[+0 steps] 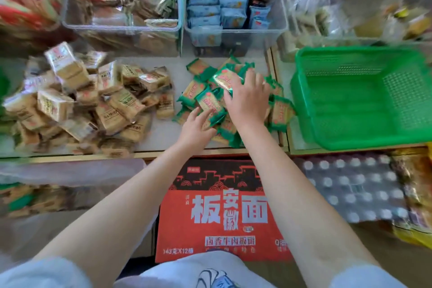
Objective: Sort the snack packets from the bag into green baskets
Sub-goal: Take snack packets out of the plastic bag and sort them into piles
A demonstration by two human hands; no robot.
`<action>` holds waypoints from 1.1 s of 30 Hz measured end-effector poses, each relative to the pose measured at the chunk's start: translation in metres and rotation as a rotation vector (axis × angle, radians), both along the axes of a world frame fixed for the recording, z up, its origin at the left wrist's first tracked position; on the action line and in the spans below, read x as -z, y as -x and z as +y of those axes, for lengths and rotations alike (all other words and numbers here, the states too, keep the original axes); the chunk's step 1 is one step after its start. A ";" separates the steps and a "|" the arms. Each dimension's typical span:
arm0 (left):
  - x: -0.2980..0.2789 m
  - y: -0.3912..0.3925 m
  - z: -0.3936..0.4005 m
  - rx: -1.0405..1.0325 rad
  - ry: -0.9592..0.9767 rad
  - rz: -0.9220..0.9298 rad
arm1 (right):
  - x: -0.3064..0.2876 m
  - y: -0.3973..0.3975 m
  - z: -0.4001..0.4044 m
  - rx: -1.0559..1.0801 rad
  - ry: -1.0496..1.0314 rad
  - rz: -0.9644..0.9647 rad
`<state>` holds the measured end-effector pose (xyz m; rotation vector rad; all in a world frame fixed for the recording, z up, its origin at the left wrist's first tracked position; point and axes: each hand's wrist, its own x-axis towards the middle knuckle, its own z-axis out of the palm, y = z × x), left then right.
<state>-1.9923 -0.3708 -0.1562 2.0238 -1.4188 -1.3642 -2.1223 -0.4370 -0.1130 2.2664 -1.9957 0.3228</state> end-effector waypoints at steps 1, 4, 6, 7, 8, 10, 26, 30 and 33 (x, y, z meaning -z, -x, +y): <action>0.002 0.000 -0.001 0.022 -0.010 -0.024 | 0.005 0.000 -0.002 -0.007 -0.037 0.032; 0.004 -0.001 -0.002 0.058 -0.017 -0.051 | 0.014 0.009 -0.005 -0.009 -0.222 -0.020; 0.004 -0.003 -0.002 0.065 -0.021 -0.035 | 0.014 0.014 -0.003 -0.024 -0.248 -0.115; 0.004 -0.005 -0.001 0.063 -0.023 -0.016 | 0.014 0.015 -0.002 -0.032 -0.245 -0.154; 0.003 -0.007 0.002 0.053 -0.015 0.008 | 0.013 0.016 0.000 -0.034 -0.229 -0.180; -0.003 -0.014 0.010 0.012 0.033 0.050 | 0.010 0.012 0.009 -0.026 -0.163 -0.231; 0.045 -0.343 0.318 -0.516 -0.160 -0.644 | 0.103 -0.308 0.265 -0.161 -1.314 -0.648; 0.061 -0.399 0.333 -0.352 -0.270 -0.714 | 0.128 -0.390 0.287 0.247 -1.518 -0.922; 0.070 -0.424 0.338 -0.313 -0.271 -0.560 | 0.144 -0.436 0.295 0.466 -1.578 -1.194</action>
